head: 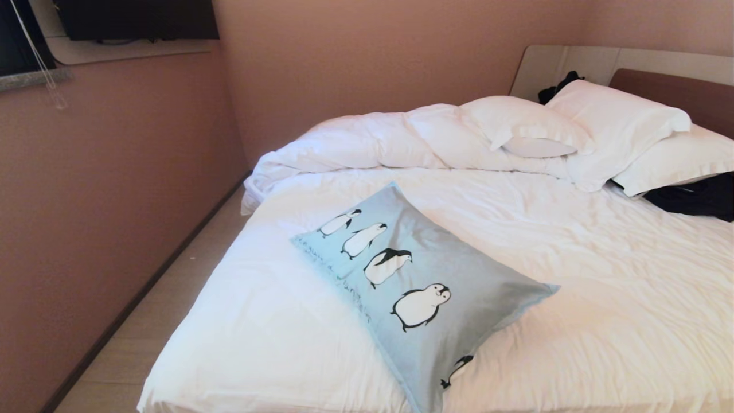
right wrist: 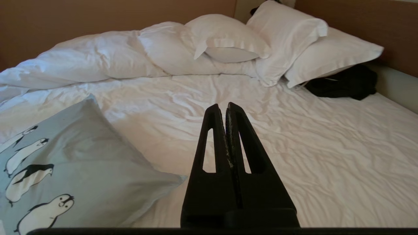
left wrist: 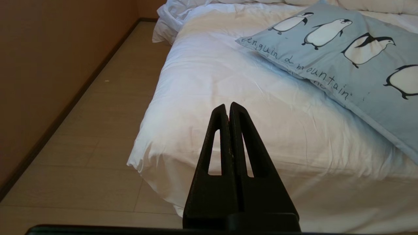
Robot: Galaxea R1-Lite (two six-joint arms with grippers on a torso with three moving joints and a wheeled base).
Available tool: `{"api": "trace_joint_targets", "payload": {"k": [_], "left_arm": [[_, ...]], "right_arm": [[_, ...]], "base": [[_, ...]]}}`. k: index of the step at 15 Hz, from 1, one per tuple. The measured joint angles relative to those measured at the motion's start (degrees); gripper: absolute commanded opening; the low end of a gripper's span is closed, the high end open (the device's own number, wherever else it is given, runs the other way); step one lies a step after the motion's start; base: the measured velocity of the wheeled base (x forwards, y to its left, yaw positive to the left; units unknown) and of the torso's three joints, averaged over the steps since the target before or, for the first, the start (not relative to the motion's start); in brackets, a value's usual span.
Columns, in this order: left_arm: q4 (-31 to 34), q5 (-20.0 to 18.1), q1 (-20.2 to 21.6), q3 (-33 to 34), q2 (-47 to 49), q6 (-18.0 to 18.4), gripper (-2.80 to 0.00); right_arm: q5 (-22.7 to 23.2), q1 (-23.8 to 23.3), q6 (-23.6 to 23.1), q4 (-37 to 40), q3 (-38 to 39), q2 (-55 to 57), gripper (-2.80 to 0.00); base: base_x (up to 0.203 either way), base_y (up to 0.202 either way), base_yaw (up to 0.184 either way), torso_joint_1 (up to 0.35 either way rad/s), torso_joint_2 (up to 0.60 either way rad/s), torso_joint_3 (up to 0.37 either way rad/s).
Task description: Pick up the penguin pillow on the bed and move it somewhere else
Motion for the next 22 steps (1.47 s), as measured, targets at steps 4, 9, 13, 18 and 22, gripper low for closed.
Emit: {"api": "trace_joint_targets", "payload": {"k": [4, 9, 13, 18, 22], "left_arm": [[0.0, 0.0, 0.0, 0.0, 0.0, 0.0, -2.80], [0.0, 0.0, 0.0, 0.0, 0.0, 0.0, -2.80], [0.0, 0.0, 0.0, 0.0, 0.0, 0.0, -2.80], [0.0, 0.0, 0.0, 0.0, 0.0, 0.0, -2.80], [0.0, 0.0, 0.0, 0.0, 0.0, 0.0, -2.80]], "right_arm": [[-5.5, -0.7, -0.7, 0.8, 6.1, -10.9, -2.80], [-12.3, -5.3, -3.8, 0.8, 11.7, -21.6, -2.80], [-12.1, -5.7, -3.8, 1.1, 17.6, -27.6, -2.80], [-6.7, -5.4, -3.5, 5.1, 22.4, -34.3, -2.80], [-1.4, -5.4, -3.6, 7.2, 27.5, -40.5, -2.80]], "base": [[0.000, 0.000, 0.000, 0.000, 0.00, 0.000], [0.000, 0.000, 0.000, 0.000, 0.00, 0.000], [0.000, 0.000, 0.000, 0.000, 0.00, 0.000], [0.000, 0.000, 0.000, 0.000, 0.00, 0.000], [0.000, 0.000, 0.000, 0.000, 0.00, 0.000]]}}
